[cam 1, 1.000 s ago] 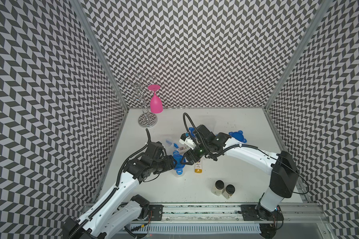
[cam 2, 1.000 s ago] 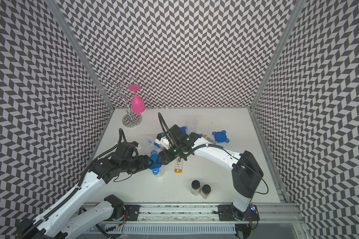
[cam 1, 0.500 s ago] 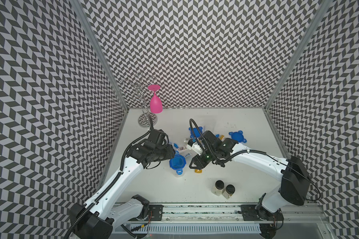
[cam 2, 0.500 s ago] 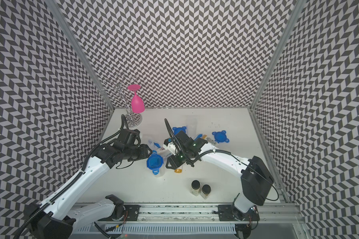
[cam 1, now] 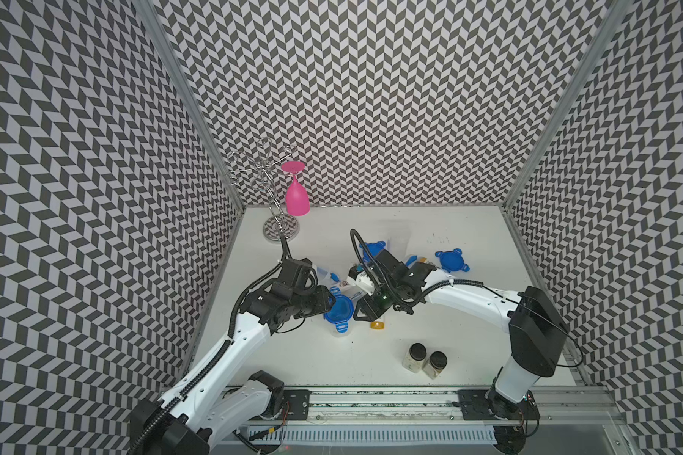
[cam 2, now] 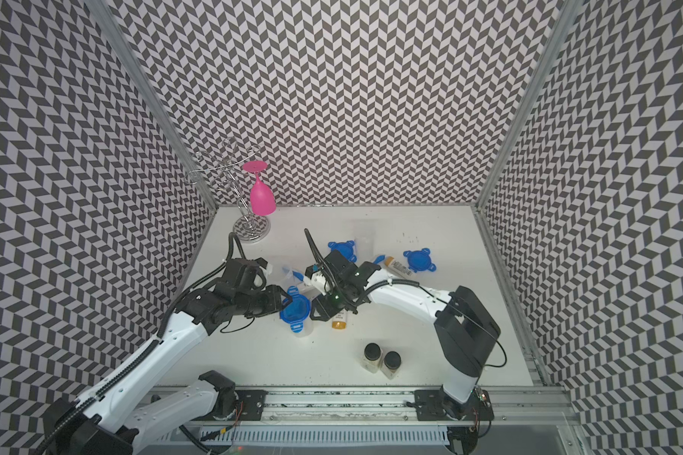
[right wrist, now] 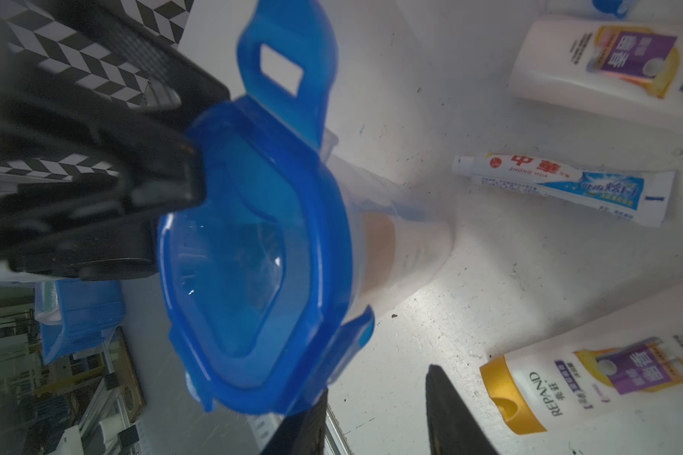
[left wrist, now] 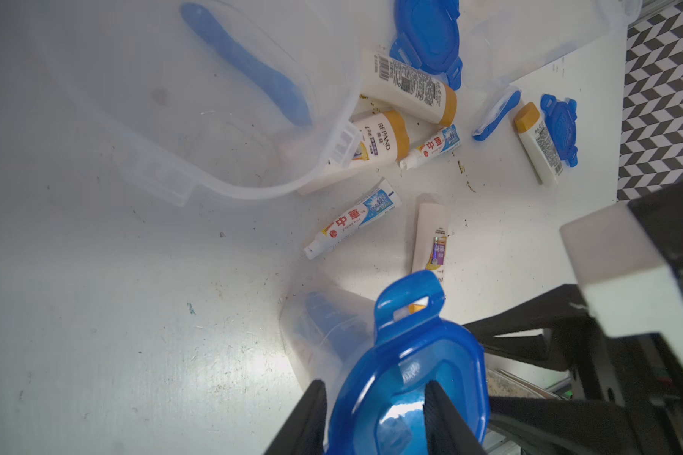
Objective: Pack away toiletry kits
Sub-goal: Close the fastener on the container.
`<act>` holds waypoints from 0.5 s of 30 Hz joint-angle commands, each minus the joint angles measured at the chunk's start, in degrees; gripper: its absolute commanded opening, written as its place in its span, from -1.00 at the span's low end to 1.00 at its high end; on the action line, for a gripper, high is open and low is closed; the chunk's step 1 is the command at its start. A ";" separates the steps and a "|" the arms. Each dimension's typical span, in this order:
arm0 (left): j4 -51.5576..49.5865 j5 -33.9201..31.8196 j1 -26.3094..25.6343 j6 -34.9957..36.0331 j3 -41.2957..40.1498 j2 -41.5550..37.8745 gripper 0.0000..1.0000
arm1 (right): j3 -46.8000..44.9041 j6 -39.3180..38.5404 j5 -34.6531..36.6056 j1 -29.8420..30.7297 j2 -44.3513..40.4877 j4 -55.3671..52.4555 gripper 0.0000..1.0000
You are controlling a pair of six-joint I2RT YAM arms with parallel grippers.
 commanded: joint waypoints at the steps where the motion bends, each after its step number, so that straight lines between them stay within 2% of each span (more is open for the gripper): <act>1: 1.85 2.27 0.09 -2.35 -1.36 -2.84 -0.15 | 1.99 -1.39 -0.31 0.18 0.92 2.04 -0.19; 5: 3.12 4.17 -0.62 -5.20 -4.57 -6.38 -0.16 | 2.64 -1.89 0.78 -0.12 1.51 2.00 -0.19; 12: 1.38 2.38 -3.61 -8.40 -6.64 -9.61 -0.16 | 4.77 -3.08 1.32 -1.39 2.84 2.04 -0.20; 15: -0.46 2.00 -3.62 -8.08 -6.09 -9.62 -0.07 | 6.11 -3.21 1.86 -1.40 3.44 1.77 -0.20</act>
